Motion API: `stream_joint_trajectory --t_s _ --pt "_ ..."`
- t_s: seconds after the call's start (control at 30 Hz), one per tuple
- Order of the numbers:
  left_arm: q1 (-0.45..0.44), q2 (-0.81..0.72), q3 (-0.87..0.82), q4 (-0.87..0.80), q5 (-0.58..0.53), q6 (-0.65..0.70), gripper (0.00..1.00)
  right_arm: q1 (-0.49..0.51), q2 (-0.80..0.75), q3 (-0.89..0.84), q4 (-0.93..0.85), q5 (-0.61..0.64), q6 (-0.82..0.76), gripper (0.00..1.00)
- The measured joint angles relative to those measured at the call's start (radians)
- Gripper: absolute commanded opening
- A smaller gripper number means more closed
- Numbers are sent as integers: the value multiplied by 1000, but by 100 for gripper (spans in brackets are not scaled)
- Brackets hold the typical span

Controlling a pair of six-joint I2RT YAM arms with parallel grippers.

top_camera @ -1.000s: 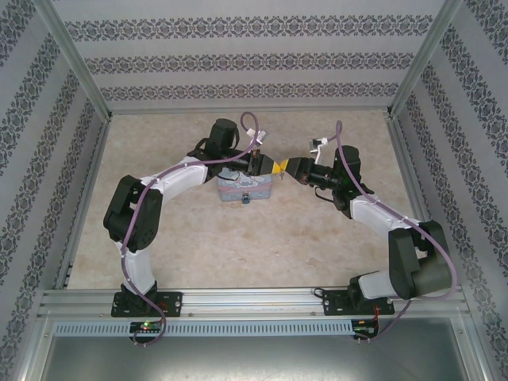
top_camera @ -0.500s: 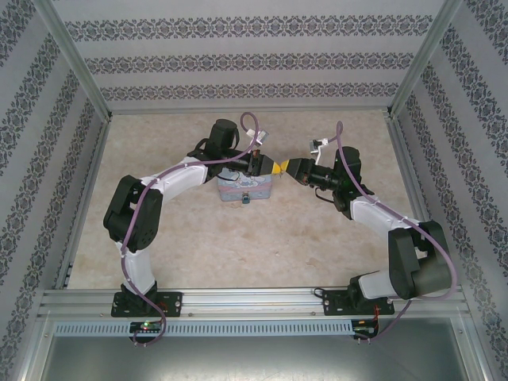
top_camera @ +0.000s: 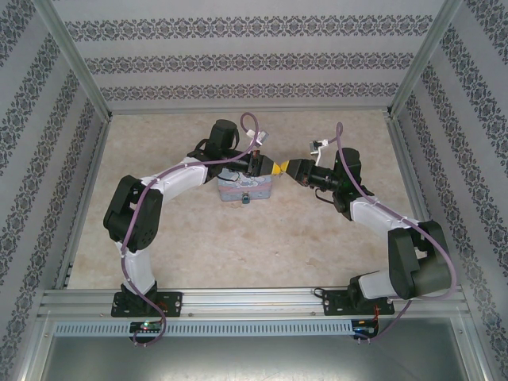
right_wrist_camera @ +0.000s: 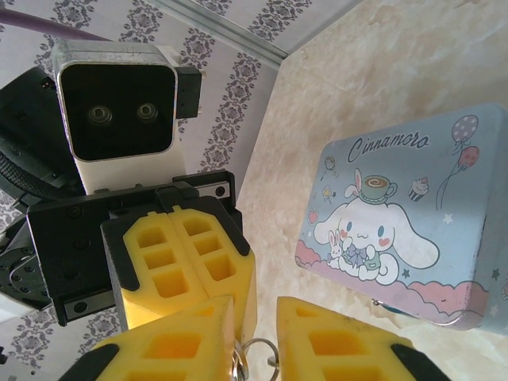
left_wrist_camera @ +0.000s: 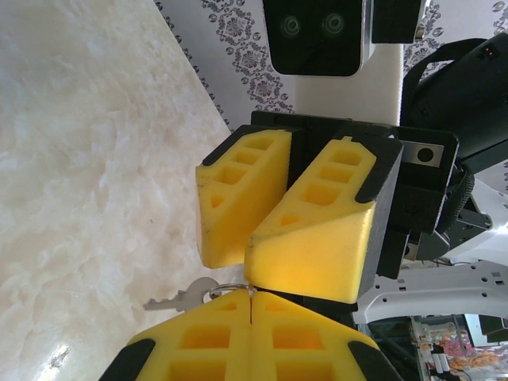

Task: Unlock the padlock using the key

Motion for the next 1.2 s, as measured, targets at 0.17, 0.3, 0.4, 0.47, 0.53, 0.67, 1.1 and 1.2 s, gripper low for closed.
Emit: stream_joint_trajectory --t_s 0.17,0.3,0.4,0.47,0.53,0.67,1.1,1.2 --pt "0 0 0 0 0 0 0 -2 0 -6 7 -6 1 26" --pt "0 0 0 0 0 0 0 -2 0 -6 14 -9 3 19" --pt "0 0 0 0 -2 -1 0 -1 0 -6 23 -17 3 12" --pt "0 0 0 0 -1 -3 0 -1 0 -6 28 -20 2 8" --pt "1 0 -2 0 -1 -4 0 -1 0 -7 29 -20 2 4" --pt "2 0 -6 5 -1 -10 0 0 0 -7 28 -20 3 0" --pt "5 0 -19 52 -44 -35 31 3 0 -13 9 -14 7 0" --pt "8 0 -33 101 -77 -56 38 8 6 -21 -3 -11 19 0"
